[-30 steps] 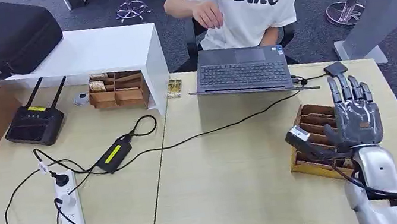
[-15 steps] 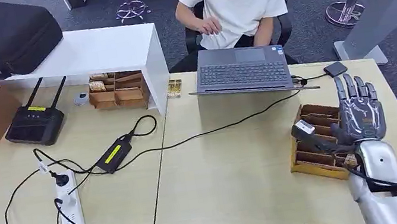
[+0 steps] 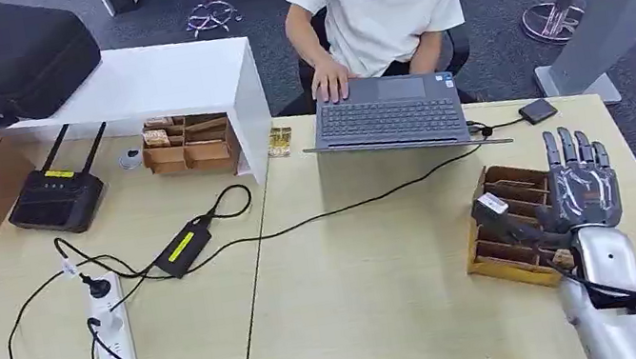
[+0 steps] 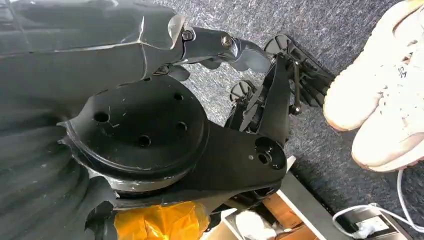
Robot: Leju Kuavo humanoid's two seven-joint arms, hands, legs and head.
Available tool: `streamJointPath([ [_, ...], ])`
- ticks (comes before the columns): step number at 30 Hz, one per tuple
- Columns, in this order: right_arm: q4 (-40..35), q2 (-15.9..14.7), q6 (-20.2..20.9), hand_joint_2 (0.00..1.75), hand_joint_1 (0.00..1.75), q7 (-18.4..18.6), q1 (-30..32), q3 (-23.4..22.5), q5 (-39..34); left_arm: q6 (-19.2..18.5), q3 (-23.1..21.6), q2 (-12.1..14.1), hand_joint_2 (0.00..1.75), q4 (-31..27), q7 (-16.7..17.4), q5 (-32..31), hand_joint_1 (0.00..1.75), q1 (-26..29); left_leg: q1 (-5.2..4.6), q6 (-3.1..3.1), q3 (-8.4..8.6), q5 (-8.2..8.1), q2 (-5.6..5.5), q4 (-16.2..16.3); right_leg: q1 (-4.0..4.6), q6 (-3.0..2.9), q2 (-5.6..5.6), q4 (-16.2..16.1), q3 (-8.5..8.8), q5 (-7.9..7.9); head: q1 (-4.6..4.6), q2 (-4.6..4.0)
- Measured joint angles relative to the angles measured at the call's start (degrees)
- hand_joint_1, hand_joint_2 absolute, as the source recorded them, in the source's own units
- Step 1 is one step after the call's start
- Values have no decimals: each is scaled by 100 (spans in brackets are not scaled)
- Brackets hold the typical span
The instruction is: Pass the card to the sensor for recognition and then transmit it.
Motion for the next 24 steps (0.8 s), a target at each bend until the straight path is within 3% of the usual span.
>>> streamJointPath([
  [24,171,-186,-11,175,0,-105,-38,-581,0,26,0,2,175,0,26,0,0,-26,0,2,0,-1,-1,1,0,0,-2,0,0,0,0,0],
])
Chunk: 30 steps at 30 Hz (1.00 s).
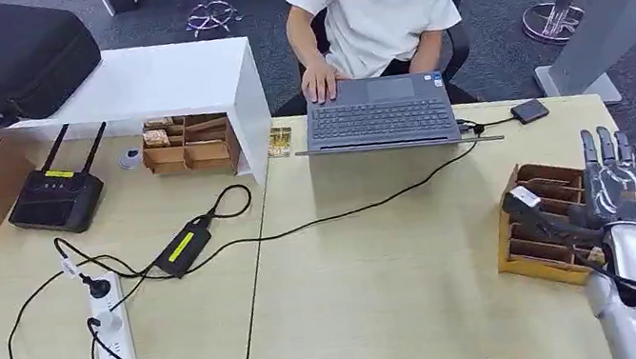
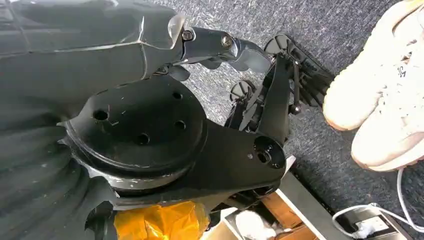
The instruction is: Pass the card to the sensor for recognition and then transmit it.
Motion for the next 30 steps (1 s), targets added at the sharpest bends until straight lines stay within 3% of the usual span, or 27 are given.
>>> streamJointPath([
  [12,-118,13,-15,175,0,-400,66,-339,0,15,0,-9,175,0,0,0,0,-5,0,1,-1,-1,0,0,0,0,-1,0,0,0,2,0],
  [23,-184,39,-26,175,0,-426,99,-420,0,15,0,-15,175,0,0,0,0,-24,0,0,-1,-1,0,0,0,0,0,0,0,0,0,0],
  [30,-328,186,-57,175,0,-978,144,-564,-123,15,2,-22,175,0,-2,0,0,-34,0,0,-2,-1,0,0,0,0,0,0,0,-1,2,0],
])
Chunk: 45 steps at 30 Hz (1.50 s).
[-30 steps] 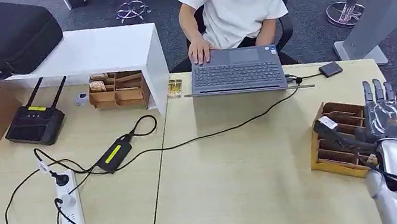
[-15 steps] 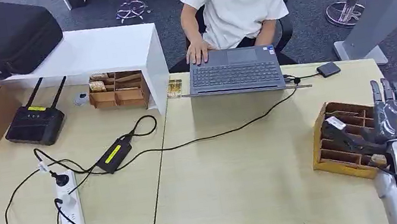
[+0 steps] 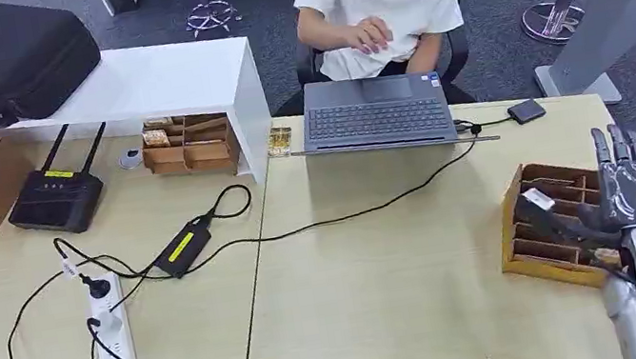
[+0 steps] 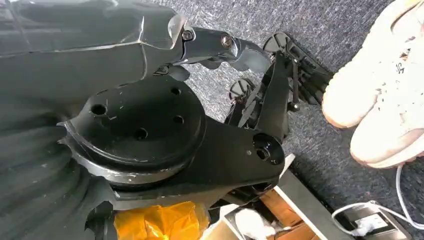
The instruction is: Pass the card to the sensor for recognition and then transmit it.
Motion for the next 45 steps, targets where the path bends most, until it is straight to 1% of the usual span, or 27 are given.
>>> streamJointPath([
  [2,-176,100,61,175,0,-191,70,2,-218,17,9,-6,175,0,-13,0,0,-1,1,0,0,0,0,0,0,0,0,1,0,0,0,0],
  [5,-495,247,96,175,0,-275,179,68,-337,31,17,-30,175,0,-48,0,0,-1,1,0,0,0,-1,-1,1,0,0,1,0,-2,-2,0],
  [6,-581,267,103,175,0,-256,205,105,-330,33,20,-35,175,0,-52,0,0,-1,1,0,0,0,-1,-1,1,1,0,1,0,-2,0,0],
  [9,-760,273,101,175,0,-33,249,264,-258,33,20,-50,175,0,-63,0,0,-1,1,0,0,0,0,-1,1,1,0,1,0,-2,0,0],
  [12,-776,273,92,175,0,75,249,308,-207,24,20,-55,175,0,-68,0,0,0,0,0,0,0,0,-1,0,1,0,0,0,-2,0,0],
  [15,-774,273,83,175,0,103,249,313,-203,20,20,-55,175,0,-68,0,0,0,0,0,0,0,0,-1,0,2,0,0,0,-2,0,0],
  [45,-802,286,70,175,0,24,379,361,-234,35,22,-68,175,0,-70,0,0,-1,0,0,-1,0,-1,-1,0,1,-1,0,0,-2,-2,0],
])
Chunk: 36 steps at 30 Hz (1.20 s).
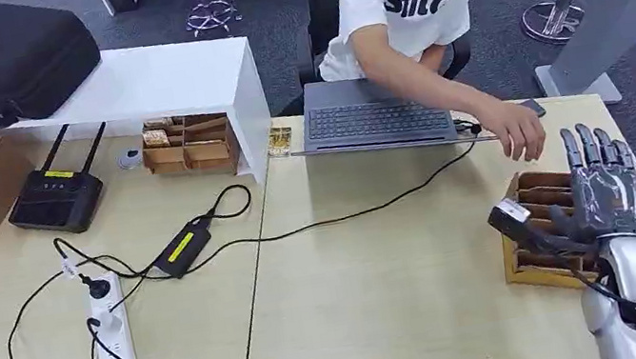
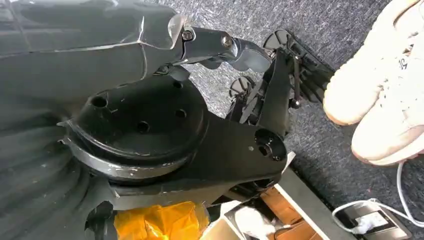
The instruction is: Pass the card to the sensor for recognition and then transmit it.
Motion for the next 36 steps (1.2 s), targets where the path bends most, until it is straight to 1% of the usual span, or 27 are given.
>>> streamJointPath([
  [19,22,30,-2,175,0,4,-2,59,0,-13,4,-4,175,0,2,-2,0,-1,0,0,-1,0,0,0,0,0,0,1,0,0,0,0],
  [29,400,142,-24,175,0,92,-341,146,37,-50,4,11,175,0,24,-18,0,-5,0,0,-1,1,0,0,0,0,-1,1,1,1,0,0],
  [36,568,157,-28,175,0,103,-420,170,39,-52,4,13,175,0,24,-15,0,-6,0,0,-2,0,-1,0,0,0,-1,1,1,0,0,0],
])
